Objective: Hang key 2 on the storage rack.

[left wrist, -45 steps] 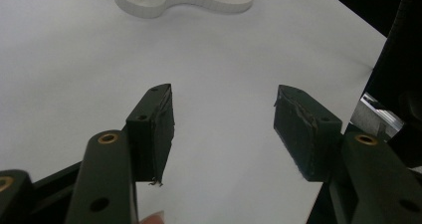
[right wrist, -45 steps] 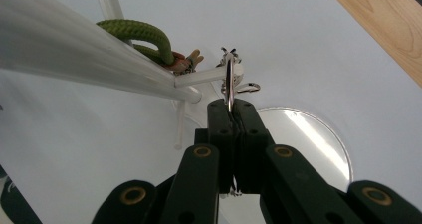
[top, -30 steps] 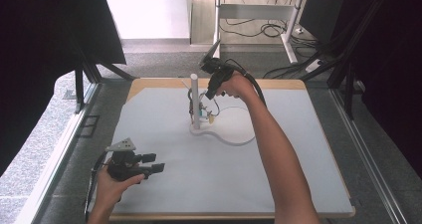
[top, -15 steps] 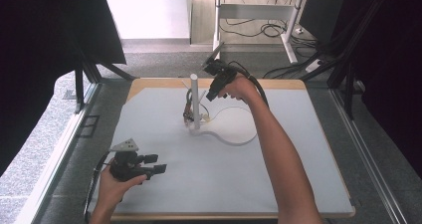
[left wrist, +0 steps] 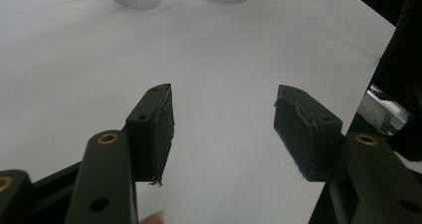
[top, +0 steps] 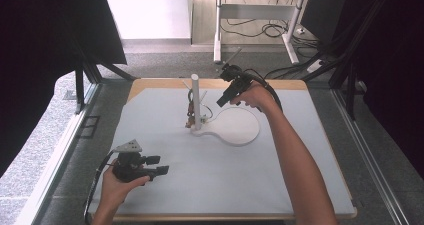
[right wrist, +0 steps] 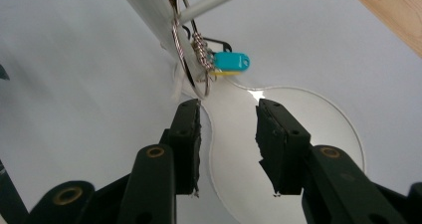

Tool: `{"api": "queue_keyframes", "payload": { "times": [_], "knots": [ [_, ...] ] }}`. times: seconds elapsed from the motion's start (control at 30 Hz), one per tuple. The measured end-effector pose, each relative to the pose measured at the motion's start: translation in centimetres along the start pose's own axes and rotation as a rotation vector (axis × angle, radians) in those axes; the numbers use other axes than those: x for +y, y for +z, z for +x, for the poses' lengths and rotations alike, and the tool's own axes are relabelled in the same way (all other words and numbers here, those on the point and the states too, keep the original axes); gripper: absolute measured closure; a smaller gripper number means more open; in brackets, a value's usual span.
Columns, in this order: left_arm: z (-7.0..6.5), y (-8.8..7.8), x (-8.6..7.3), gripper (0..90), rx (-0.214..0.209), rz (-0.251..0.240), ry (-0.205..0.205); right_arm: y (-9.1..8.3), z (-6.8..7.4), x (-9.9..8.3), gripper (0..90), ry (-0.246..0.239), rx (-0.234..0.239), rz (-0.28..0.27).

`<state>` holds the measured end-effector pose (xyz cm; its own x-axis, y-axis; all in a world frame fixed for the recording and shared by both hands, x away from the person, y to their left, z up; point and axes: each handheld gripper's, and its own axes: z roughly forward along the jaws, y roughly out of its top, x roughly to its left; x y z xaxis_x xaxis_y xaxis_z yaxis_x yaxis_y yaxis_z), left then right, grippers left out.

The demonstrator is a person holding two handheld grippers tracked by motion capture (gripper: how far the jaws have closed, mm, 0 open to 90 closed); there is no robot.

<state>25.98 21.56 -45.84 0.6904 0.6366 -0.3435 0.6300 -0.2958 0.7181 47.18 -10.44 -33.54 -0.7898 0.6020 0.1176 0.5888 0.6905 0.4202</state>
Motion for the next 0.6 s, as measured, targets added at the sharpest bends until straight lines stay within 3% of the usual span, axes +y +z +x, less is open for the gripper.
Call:
{"api": "queue_keyframes", "payload": {
  "times": [0.6],
  "knots": [
    [-0.1,0.3,0.0,41.2,0.007,0.01,-0.005,-2.5,-0.2,-7.2,54.9,0.025,-0.01,-0.081]
  ]
}}
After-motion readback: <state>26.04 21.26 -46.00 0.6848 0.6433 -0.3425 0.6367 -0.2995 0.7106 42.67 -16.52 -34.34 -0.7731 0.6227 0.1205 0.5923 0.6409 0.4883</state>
